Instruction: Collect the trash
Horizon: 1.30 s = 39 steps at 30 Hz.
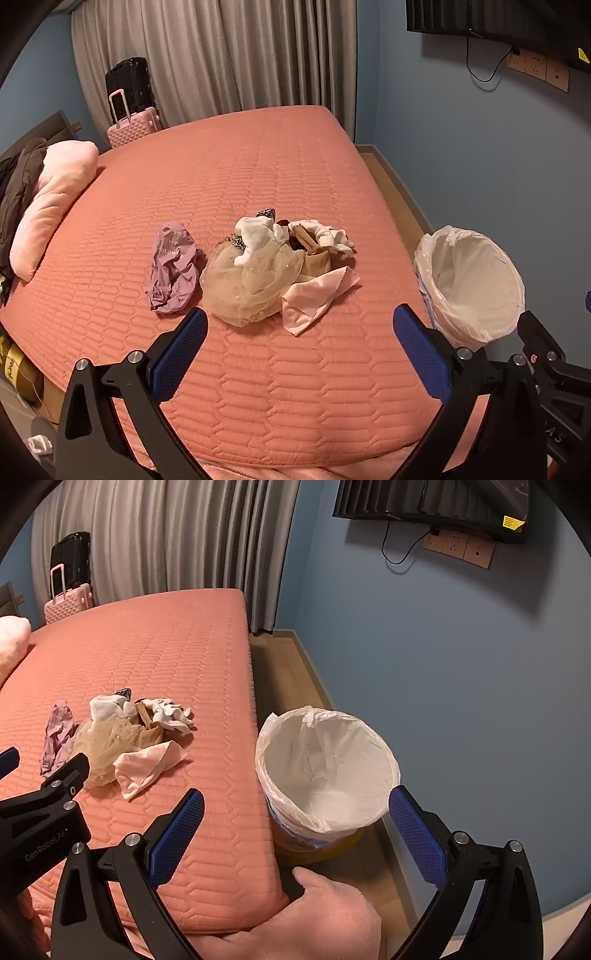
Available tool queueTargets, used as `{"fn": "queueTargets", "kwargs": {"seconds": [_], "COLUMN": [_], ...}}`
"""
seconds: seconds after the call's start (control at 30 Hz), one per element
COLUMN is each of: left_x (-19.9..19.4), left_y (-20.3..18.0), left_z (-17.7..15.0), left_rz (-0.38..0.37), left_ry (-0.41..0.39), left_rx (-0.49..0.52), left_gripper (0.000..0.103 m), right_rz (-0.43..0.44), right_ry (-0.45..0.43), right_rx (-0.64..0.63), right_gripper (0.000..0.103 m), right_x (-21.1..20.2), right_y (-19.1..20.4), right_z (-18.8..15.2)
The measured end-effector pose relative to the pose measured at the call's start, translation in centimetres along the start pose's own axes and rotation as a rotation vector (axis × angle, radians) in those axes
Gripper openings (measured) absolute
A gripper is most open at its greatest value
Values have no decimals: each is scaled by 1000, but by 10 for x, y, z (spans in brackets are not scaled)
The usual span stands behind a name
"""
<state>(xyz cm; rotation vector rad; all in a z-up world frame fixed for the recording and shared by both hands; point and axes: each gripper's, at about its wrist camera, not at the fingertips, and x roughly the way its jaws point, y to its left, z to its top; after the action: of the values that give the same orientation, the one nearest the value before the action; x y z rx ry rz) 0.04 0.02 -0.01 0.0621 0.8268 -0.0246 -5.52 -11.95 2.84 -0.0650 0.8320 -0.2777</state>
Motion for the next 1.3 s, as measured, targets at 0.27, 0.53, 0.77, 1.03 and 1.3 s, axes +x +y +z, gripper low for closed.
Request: {"fn": "queueTargets", "kwargs": {"seconds": [0.27, 0.53, 0.77, 1.03, 1.3], "left_x": [-2, -6, -7, -10, -12], "left_y": [0, 0, -3, -7, -6], "left_z": [1, 2, 4, 6, 5], "left_rz": [3, -1, -1, -2, -8], "left_ry": [-5, -11, -17, -25, -32], "left_rx": [2, 3, 5, 9, 6], "left_gripper": [96, 96, 96, 96, 96], "right_rz": [-2, -12, -24, -29, -31], "right_ry": [3, -4, -13, -20, -22], "right_rx": [4, -1, -2, -6, -4], "right_gripper": [97, 97, 97, 97, 97], "right_x": [-3, -4, -7, -9, -10], "right_y": [0, -2, -3, -4, -5], "right_z": [2, 1, 2, 4, 6]}}
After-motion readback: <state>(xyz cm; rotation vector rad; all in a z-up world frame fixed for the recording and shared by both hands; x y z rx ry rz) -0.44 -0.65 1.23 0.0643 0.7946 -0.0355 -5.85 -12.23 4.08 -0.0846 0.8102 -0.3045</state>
